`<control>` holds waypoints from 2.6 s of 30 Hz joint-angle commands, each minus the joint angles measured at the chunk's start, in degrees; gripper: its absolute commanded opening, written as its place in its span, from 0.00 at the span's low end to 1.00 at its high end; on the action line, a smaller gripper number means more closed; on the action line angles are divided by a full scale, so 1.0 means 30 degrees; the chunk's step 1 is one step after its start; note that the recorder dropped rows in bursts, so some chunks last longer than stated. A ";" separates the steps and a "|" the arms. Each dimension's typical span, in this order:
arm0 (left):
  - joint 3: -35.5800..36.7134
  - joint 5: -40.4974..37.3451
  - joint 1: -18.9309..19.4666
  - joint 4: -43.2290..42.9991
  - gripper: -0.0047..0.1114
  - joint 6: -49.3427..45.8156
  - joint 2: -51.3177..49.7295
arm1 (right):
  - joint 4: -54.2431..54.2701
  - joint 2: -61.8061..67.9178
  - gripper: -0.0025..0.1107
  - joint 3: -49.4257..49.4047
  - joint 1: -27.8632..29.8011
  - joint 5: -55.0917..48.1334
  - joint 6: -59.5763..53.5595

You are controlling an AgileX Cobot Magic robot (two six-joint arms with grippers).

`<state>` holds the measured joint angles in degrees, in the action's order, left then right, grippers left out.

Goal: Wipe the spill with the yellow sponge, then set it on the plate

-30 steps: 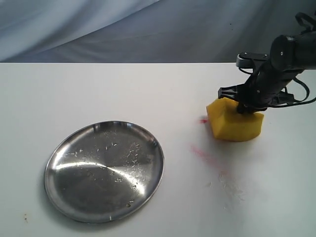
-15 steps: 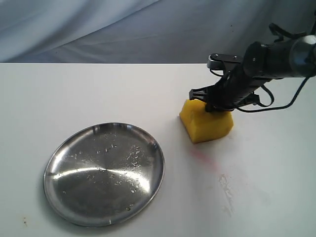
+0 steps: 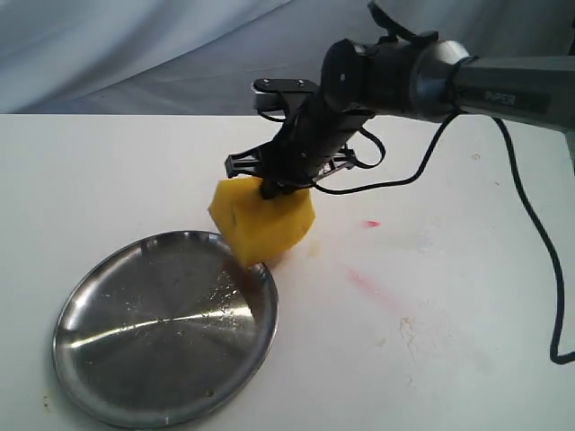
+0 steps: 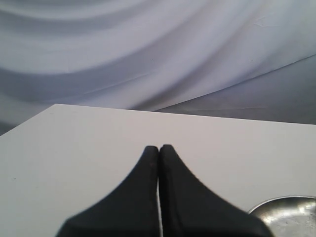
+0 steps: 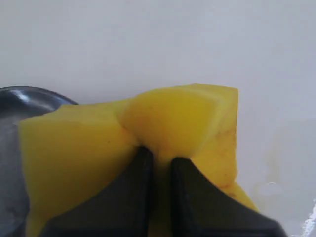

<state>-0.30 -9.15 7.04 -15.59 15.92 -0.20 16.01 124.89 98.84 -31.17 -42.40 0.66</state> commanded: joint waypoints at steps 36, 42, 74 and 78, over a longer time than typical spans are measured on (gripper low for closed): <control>0.0100 0.0020 -0.0098 -0.0011 0.04 0.0054 0.0067 | -0.2026 0.0625 0.47 -0.0461 -0.5364 0.0738 -0.0815; 0.0100 0.0020 -0.0098 -0.0011 0.04 0.0054 0.0067 | -0.1924 -0.0089 0.47 -0.0461 -0.5122 0.1620 -0.0815; 0.0100 0.0020 -0.0098 -0.0011 0.04 0.0025 0.0067 | -0.3753 -0.6204 0.28 -1.0112 -0.2133 1.0310 0.0656; 0.0100 0.0020 -0.0098 -0.0011 0.04 0.0024 0.0067 | -0.3460 -0.5531 0.19 -1.0557 -0.2047 1.0370 0.0656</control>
<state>-0.30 -9.15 7.04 -15.59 15.92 -0.20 5.61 107.24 68.00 -37.65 -11.68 2.97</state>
